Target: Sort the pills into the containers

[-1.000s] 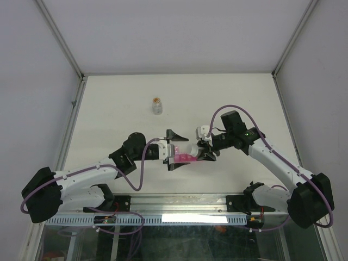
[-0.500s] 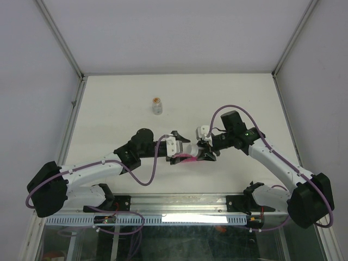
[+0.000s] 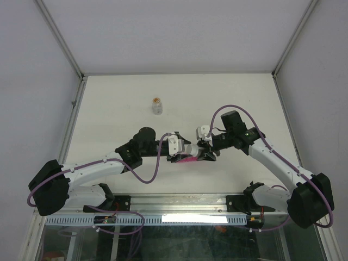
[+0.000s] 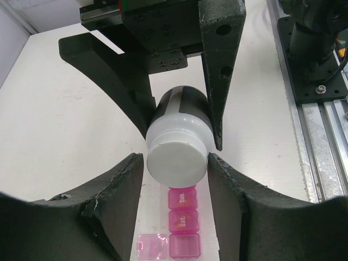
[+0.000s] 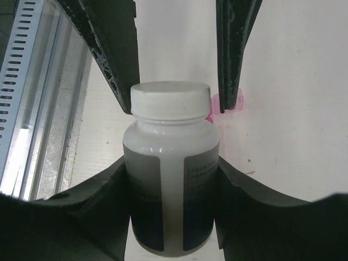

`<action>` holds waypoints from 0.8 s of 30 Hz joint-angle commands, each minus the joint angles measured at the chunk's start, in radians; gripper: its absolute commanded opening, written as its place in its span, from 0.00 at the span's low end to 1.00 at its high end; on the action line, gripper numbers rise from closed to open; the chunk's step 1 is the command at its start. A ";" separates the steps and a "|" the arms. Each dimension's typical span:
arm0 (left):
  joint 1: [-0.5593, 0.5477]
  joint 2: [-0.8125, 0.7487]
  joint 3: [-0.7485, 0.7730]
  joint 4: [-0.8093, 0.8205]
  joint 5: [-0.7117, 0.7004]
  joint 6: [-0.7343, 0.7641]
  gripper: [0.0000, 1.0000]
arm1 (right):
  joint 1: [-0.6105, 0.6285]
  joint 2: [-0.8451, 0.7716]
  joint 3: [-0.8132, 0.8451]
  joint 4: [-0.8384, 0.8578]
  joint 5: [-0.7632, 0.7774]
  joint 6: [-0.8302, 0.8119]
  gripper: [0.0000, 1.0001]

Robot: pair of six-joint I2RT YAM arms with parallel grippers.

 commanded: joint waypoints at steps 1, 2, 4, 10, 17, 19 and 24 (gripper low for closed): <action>-0.008 -0.012 0.038 0.039 0.002 -0.021 0.52 | -0.004 -0.003 0.035 0.015 -0.039 -0.012 0.00; -0.008 -0.015 0.038 0.042 0.003 -0.026 0.51 | -0.004 -0.003 0.035 0.015 -0.038 -0.012 0.00; -0.008 -0.019 0.037 0.044 0.005 -0.035 0.52 | -0.004 -0.001 0.035 0.016 -0.036 -0.011 0.00; -0.008 -0.021 0.037 0.044 0.007 -0.064 0.54 | -0.004 -0.002 0.035 0.015 -0.034 -0.011 0.00; -0.009 -0.014 0.035 0.063 0.006 -0.140 0.43 | -0.004 0.002 0.033 0.015 -0.033 -0.011 0.00; -0.011 -0.014 0.038 0.068 -0.007 -0.178 0.31 | -0.004 0.002 0.034 0.015 -0.032 -0.011 0.00; -0.014 -0.025 0.035 0.094 -0.087 -0.402 0.04 | -0.003 0.006 0.034 0.015 -0.030 -0.011 0.00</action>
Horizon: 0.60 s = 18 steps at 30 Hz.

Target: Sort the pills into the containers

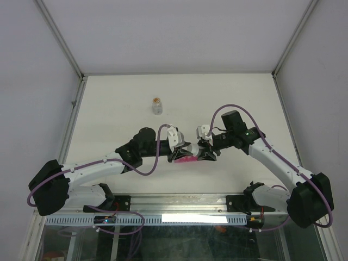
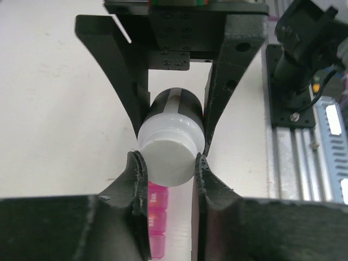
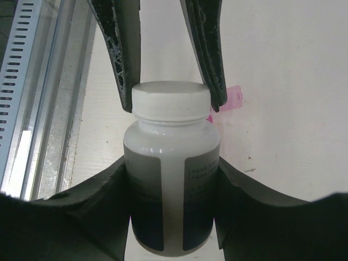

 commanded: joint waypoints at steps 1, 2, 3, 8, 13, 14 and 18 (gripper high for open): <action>-0.015 -0.029 0.037 0.082 -0.092 -0.270 0.00 | 0.001 0.002 0.033 0.018 -0.028 -0.015 0.00; -0.015 -0.033 0.040 0.072 -0.123 -0.340 0.00 | 0.002 0.003 0.032 0.020 -0.027 -0.014 0.00; -0.015 -0.037 0.041 0.068 -0.153 -0.405 0.00 | 0.002 0.005 0.032 0.020 -0.028 -0.014 0.00; -0.030 -0.057 0.053 0.025 -0.330 -0.716 0.00 | 0.004 0.013 0.034 0.020 -0.029 -0.012 0.00; -0.050 -0.049 0.066 0.009 -0.368 -0.744 0.06 | 0.003 0.013 0.034 0.020 -0.028 -0.009 0.00; -0.049 -0.047 0.065 0.012 -0.360 -0.744 0.15 | 0.003 0.011 0.034 0.020 -0.028 -0.008 0.00; -0.050 -0.058 0.058 0.033 -0.328 -0.723 0.48 | 0.002 0.009 0.034 0.020 -0.028 -0.007 0.00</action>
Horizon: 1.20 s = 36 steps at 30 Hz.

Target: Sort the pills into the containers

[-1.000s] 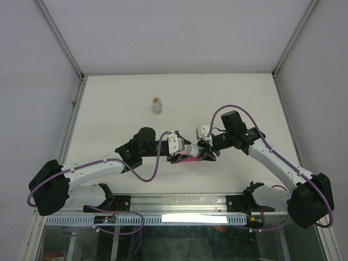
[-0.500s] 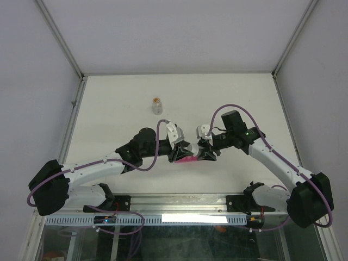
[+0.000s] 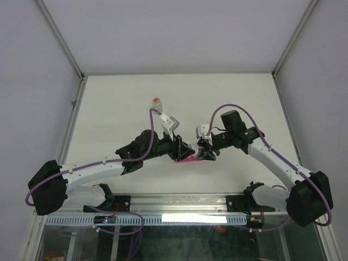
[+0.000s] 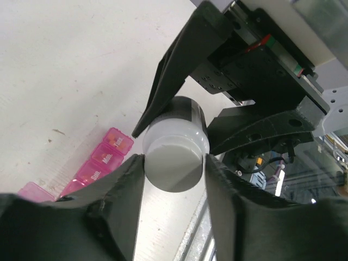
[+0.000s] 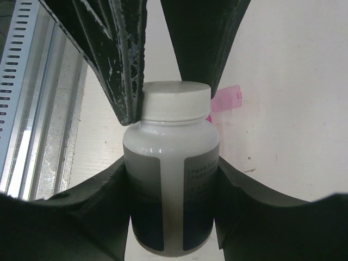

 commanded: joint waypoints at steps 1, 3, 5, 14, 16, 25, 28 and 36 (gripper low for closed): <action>-0.004 -0.052 0.044 0.092 -0.025 -0.037 0.53 | 0.006 -0.006 0.033 0.008 -0.030 -0.011 0.00; -0.004 -0.071 0.032 0.100 -0.025 -0.016 0.64 | 0.006 -0.005 0.033 0.007 -0.030 -0.012 0.00; -0.004 -0.096 0.013 0.107 -0.038 0.001 0.75 | 0.006 -0.006 0.034 0.006 -0.030 -0.011 0.00; -0.004 -0.211 -0.093 0.157 -0.035 0.016 0.87 | 0.006 -0.004 0.034 0.007 -0.032 -0.012 0.00; -0.004 -0.230 -0.105 0.156 -0.034 0.027 0.88 | 0.006 -0.006 0.034 0.005 -0.031 -0.011 0.00; -0.004 -0.292 -0.142 0.142 -0.035 0.103 0.97 | 0.005 -0.007 0.033 0.004 -0.034 -0.012 0.00; -0.004 -0.305 -0.168 0.160 -0.038 0.118 0.99 | 0.005 -0.006 0.033 0.004 -0.033 -0.012 0.00; 0.000 -0.241 -0.173 0.209 0.040 0.245 0.99 | 0.005 -0.007 0.033 0.004 -0.035 -0.012 0.00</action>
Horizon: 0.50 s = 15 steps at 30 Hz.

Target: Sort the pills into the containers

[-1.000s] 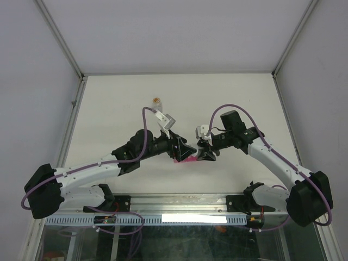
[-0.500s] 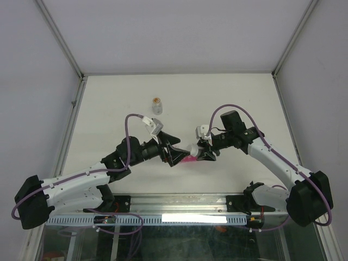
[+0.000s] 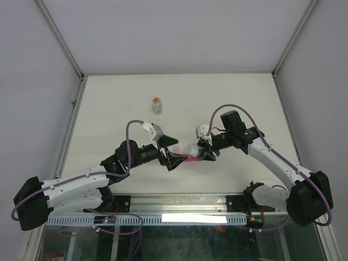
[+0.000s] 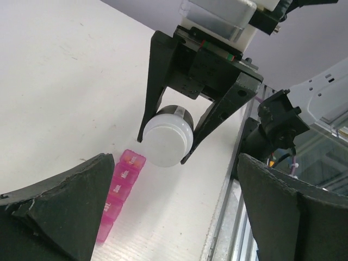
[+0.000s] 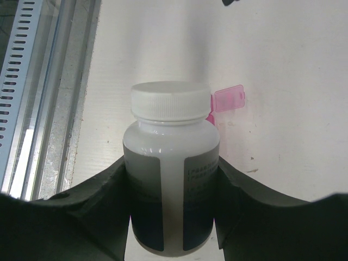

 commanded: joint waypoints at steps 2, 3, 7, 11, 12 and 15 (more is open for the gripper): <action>0.000 0.059 0.034 0.060 0.043 0.124 0.99 | 0.002 -0.007 0.034 0.011 -0.034 -0.011 0.00; 0.002 0.070 0.042 0.056 0.047 0.139 0.98 | 0.002 -0.007 0.033 0.012 -0.034 -0.012 0.00; 0.004 0.128 0.085 0.039 0.108 0.213 0.87 | 0.002 -0.005 0.033 0.012 -0.034 -0.012 0.00; 0.003 0.181 0.119 0.014 0.132 0.255 0.85 | 0.001 -0.008 0.033 0.010 -0.034 -0.012 0.00; 0.003 0.188 0.118 0.020 0.132 0.261 0.86 | 0.001 -0.008 0.034 0.010 -0.034 -0.013 0.00; 0.005 0.215 0.125 0.025 0.123 0.272 0.86 | 0.000 -0.006 0.034 0.010 -0.035 -0.013 0.00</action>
